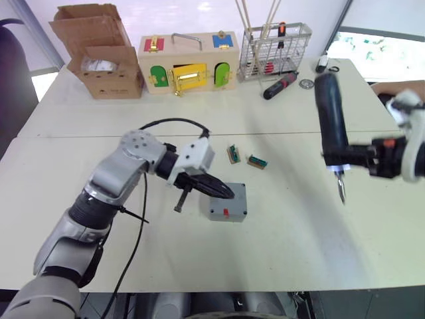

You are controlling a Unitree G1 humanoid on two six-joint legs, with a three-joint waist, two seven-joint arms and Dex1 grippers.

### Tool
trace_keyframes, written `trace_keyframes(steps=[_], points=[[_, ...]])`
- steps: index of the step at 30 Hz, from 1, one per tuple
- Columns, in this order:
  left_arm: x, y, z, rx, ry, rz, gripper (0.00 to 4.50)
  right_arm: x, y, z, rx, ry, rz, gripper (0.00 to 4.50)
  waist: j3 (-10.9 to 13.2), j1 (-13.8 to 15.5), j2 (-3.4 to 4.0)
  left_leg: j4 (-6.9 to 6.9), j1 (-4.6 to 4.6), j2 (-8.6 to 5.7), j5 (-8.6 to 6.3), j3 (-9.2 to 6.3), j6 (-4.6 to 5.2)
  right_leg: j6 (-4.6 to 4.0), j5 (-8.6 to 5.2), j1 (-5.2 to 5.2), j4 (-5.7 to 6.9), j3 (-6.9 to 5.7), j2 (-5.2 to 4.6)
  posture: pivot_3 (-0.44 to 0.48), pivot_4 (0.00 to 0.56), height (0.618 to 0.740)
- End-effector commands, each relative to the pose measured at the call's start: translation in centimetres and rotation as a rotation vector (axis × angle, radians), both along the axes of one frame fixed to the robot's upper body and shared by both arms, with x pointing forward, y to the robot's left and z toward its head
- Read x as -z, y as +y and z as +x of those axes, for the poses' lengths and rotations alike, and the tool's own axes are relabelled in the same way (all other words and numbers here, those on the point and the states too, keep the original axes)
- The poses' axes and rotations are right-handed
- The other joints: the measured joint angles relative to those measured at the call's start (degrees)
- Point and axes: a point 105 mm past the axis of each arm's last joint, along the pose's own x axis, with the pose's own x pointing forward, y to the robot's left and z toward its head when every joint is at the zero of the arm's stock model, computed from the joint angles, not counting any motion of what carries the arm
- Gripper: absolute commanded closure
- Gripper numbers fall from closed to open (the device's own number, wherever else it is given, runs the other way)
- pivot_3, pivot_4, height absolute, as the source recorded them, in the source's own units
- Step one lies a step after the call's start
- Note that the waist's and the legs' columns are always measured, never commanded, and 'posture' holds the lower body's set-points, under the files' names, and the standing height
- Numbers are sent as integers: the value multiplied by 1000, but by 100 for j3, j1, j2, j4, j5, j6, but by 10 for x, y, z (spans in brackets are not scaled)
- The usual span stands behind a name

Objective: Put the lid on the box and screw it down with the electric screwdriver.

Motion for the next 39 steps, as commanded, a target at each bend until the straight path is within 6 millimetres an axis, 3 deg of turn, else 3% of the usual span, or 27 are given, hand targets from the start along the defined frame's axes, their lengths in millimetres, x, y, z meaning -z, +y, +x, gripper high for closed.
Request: trace_keyframes(steps=[1,6,18,20,26,30,34,36,37,39], points=[[3,-5,-1,-23,-72,-7,4500,7,-8,-7,17,74,9,2588,0,10,0,3,0,0,0,1,0,0,0,0,1,2,0,0,150,740],[7,-7,-3,-83,-82,-24,4500,39,-31,-4,141,205,38,2588,0,24,-1,10,0,-2,0,5,-1,0,0,-1,6,5,-1,0,150,740],[6,-5,-5,-191,-4,-101,4500,66,-41,22,253,247,46,2588,0,34,3,10,-1,-3,1,5,-1,1,0,-4,9,6,-1,0,150,740],[5,-3,-3,-210,17,-111,4500,68,-42,23,256,244,38,1664,-1,32,3,11,-1,-3,1,5,-1,1,0,-4,11,6,-1,0,150,740],[6,15,13,-297,-13,-65,4500,69,-45,29,265,194,-16,115,-1,31,3,15,1,-4,1,5,-2,1,0,-3,17,5,-1,0,150,740],[-7,39,43,-445,-26,-90,4500,50,-36,41,210,46,-3,53,-1,23,3,19,3,-4,1,3,-3,1,0,-4,25,4,2,0,150,740],[-20,69,73,-677,83,-226,4500,-9,-4,64,73,-305,142,53,-1,-4,3,24,3,-4,1,4,-2,1,0,-7,32,4,2,0,150,740],[-9,79,73,-725,151,-217,4500,-17,25,52,-94,-378,191,53,-1,2,2,24,1,-4,1,6,-2,2,0,-17,48,6,1,0,150,740],[4,83,69,-729,158,-173,4500,-18,48,37,-229,-392,262,53,-3,10,-1,22,0,-2,0,2,-1,2,0,-19,62,3,4,0,150,740],[18,87,63,-727,182,-126,4500,-15,75,12,-382,-394,375,53,-5,11,-6,10,3,1,-2,-9,4,2,0,-16,63,-5,7,0,150,740]])
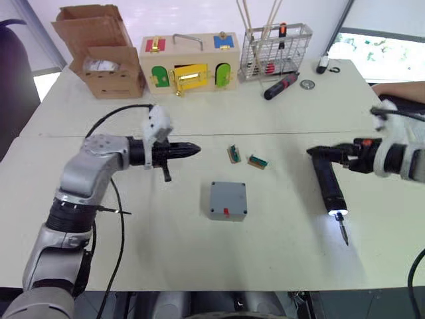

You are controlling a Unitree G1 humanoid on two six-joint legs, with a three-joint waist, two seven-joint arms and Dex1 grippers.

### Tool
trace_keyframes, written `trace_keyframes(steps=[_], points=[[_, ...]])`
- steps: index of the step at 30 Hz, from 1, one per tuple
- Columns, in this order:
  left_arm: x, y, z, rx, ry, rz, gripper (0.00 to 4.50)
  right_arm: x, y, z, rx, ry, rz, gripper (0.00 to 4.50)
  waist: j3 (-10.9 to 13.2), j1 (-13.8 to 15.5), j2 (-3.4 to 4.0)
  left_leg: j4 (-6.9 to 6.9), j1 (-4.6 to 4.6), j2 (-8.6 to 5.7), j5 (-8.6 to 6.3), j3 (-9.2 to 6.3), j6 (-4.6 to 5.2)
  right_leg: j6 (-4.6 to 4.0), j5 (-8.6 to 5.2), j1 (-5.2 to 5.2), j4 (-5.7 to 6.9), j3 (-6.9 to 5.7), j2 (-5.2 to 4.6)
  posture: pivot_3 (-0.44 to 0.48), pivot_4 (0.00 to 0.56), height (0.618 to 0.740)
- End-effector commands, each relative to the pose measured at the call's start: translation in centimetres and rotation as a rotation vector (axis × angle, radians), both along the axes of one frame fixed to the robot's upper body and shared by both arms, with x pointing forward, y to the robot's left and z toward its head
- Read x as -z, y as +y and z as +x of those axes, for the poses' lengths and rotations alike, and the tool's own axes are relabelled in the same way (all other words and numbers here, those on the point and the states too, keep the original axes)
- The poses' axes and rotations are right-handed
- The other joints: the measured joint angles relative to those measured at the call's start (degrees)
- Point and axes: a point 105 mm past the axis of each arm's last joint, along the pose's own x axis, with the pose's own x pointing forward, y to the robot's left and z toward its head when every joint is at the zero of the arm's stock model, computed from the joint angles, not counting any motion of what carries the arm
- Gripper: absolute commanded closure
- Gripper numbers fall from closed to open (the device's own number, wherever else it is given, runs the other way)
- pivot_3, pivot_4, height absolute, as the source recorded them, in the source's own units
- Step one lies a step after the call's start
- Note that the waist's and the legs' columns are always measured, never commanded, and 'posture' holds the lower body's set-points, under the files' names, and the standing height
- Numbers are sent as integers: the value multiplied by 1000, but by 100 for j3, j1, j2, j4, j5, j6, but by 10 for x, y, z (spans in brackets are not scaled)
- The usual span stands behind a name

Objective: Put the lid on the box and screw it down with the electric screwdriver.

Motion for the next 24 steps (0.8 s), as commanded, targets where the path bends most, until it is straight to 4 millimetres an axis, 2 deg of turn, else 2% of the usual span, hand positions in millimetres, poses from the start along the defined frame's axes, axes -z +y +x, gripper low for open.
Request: trace_keyframes(steps=[1,4,6,8,10,12,16,24], points=[[19,5,-11,4,75,14,4500,1,50,-41,-294,-67,105,53,1,17,-3,0,-1,1,0,-3,0,0,0,0,3,-2,0,0,150,740],[43,2,-22,-3,145,26,4500,47,75,-56,-340,-58,-52,53,1,67,-3,24,-11,-7,2,-7,-3,0,0,2,4,-3,-13,0,150,740],[51,-4,-17,-52,123,30,4500,72,85,-64,-377,-77,-147,53,2,115,-2,59,-17,-10,1,-5,-3,0,0,3,7,1,-14,0,150,740],[57,-13,-14,-71,107,14,4500,76,100,-67,-373,-127,-48,53,2,154,-4,88,-9,-13,2,-7,-6,3,2,22,12,1,-15,0,150,740],[62,-20,-26,-4,112,36,4500,85,108,-67,-388,-172,-87,53,0,137,-8,89,2,-15,7,-11,-13,13,10,37,12,2,-12,0,150,740],[63,-22,-34,40,120,48,4500,96,111,-70,-429,-192,-168,53,0,117,-6,85,16,-17,7,-4,-13,14,10,44,14,9,-12,0,150,740],[63,-27,-51,144,160,80,4500,105,115,-70,-405,-163,-115,53,0,100,-7,76,15,-12,6,-9,-12,14,9,37,13,6,-7,0,150,740],[69,-36,-48,177,154,109,4500,115,124,-78,-446,-105,-120,53,0,121,-6,76,16,-12,5,-9,-12,13,9,40,13,5,-7,0,150,740]])
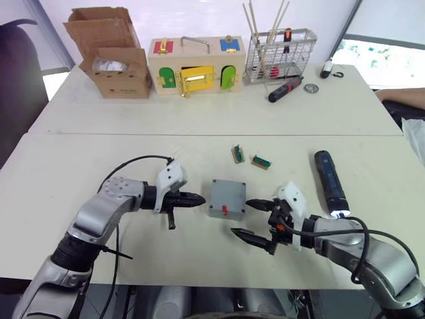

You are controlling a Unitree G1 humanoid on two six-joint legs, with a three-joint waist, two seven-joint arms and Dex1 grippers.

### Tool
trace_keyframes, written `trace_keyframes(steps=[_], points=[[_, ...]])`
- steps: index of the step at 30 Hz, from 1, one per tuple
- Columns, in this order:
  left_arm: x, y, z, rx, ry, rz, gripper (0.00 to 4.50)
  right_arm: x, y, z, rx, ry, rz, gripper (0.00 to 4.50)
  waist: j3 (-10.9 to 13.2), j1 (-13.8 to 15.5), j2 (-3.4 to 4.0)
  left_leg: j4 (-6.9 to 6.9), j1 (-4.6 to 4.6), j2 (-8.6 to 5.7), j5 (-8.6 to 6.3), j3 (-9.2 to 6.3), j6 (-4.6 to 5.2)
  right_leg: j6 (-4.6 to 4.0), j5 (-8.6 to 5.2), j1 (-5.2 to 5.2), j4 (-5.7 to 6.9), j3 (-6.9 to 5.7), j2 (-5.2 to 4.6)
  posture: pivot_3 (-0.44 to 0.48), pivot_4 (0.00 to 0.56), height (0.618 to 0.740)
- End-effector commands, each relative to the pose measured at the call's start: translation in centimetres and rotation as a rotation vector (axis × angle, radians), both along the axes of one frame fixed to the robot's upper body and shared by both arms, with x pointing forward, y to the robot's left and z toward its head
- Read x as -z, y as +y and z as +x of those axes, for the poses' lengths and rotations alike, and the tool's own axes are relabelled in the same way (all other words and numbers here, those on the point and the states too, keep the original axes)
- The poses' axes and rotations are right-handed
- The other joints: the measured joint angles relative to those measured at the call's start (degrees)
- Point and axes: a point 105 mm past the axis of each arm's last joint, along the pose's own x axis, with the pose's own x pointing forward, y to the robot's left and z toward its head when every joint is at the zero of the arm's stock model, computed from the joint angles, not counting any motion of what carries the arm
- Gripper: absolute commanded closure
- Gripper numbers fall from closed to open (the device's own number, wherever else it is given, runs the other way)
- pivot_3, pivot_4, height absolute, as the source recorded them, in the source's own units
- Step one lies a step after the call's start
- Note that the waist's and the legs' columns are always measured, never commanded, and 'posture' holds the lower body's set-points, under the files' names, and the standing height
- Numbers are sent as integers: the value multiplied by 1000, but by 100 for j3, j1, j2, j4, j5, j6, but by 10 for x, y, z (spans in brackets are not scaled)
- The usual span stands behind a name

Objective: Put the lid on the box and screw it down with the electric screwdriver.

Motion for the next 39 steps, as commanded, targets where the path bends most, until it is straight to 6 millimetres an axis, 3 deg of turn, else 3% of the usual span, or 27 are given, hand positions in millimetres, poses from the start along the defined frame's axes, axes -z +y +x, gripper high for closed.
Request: trace_keyframes(steps=[1,12,16,20,25,30,39], points=[[-7,-9,4,34,-52,-4,4500,-5,9,-6,-42,-6,17,53,0,2,0,0,0,-1,0,0,0,0,0,0,0,0,0,0,150,740],[-5,-34,33,67,-117,-36,4500,-5,20,-15,-29,49,29,53,0,10,-1,5,-1,-4,0,-2,0,0,0,2,0,-4,-1,0,150,740],[1,-23,41,36,-140,3,4500,-9,7,-12,-4,16,-19,53,0,8,-1,4,-1,-4,-1,-2,1,0,0,1,0,-3,-1,0,150,740],[1,6,49,-46,-148,55,4500,-18,-23,6,44,-61,-126,53,0,9,-1,5,-1,-6,-1,-2,1,0,0,2,0,-4,-1,0,150,740],[0,23,23,15,-106,102,4500,-17,-35,18,4,-106,-192,53,0,-49,-1,-4,2,0,-2,-2,3,0,0,0,0,-3,4,0,150,740],[5,19,-5,72,-48,111,4500,-10,-36,29,-39,-121,-212,53,0,-53,-1,0,-3,-2,-3,-2,5,0,0,2,-4,-3,-5,0,150,740],[15,-9,3,-12,-44,29,4500,1,-13,37,-159,-92,-168,53,0,9,-1,7,-2,-4,-3,0,5,0,0,3,-2,-2,-5,0,150,740]])
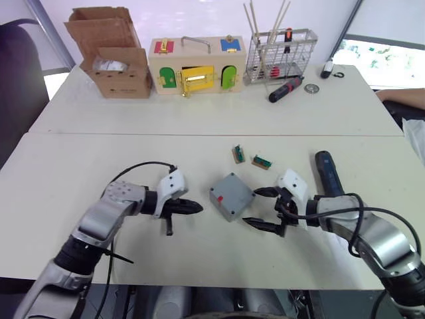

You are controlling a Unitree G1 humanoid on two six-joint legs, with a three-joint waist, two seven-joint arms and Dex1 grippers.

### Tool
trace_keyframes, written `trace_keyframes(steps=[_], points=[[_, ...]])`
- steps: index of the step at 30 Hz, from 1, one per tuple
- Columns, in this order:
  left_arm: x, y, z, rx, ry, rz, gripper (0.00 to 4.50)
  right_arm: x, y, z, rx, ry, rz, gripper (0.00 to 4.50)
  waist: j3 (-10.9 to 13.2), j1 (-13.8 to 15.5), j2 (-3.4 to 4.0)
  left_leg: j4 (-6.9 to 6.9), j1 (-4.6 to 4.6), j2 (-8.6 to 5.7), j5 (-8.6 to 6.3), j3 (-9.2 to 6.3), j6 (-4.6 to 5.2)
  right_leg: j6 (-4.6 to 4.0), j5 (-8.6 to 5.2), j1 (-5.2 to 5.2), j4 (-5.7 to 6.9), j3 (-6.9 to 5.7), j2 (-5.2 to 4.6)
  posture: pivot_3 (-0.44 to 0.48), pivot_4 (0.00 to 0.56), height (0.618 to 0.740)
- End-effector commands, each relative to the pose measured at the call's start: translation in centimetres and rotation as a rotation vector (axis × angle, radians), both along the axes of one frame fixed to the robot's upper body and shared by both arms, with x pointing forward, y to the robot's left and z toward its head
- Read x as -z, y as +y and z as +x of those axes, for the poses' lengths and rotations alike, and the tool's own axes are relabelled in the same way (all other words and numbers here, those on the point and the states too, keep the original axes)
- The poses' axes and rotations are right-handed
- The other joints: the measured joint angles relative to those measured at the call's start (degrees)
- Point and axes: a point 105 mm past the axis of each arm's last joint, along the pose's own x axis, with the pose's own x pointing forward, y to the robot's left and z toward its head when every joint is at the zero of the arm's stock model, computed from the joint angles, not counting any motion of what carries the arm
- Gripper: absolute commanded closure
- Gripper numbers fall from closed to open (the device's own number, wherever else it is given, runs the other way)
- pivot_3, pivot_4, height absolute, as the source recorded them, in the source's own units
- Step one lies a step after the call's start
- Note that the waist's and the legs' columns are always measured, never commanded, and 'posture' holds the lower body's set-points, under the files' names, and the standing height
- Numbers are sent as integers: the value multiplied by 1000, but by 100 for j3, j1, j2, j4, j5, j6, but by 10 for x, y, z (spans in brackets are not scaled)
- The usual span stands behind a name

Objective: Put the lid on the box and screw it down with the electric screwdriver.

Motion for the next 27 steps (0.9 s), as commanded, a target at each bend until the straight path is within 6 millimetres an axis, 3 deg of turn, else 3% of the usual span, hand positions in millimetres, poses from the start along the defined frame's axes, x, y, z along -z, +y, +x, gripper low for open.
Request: trace_keyframes(steps=[1,9,18,22,27], points=[[-2,-2,5,-19,-34,5,4500,-2,10,-5,-73,-7,-5,53,0,-1,0,0,1,0,0,-1,0,0,0,-1,1,0,0,0,150,740],[-14,-9,30,-110,-108,-60,4500,0,21,-21,-87,18,30,53,0,11,0,0,0,0,0,-2,-1,0,0,-3,2,-1,0,0,150,740],[-7,-6,25,-51,-84,-27,4500,0,23,-21,-45,9,39,53,0,3,0,-1,0,0,0,-2,-1,0,0,-4,3,-1,1,0,150,740],[-2,6,17,-19,-53,13,4500,-3,12,-18,-17,-14,2,53,0,4,0,-1,0,0,0,-1,-1,0,0,-4,2,0,0,0,150,740],[-21,30,25,-50,-75,24,4500,-34,-14,-15,26,-29,14,53,0,5,0,-1,0,0,0,-2,-1,0,0,-3,1,0,0,0,150,740]])
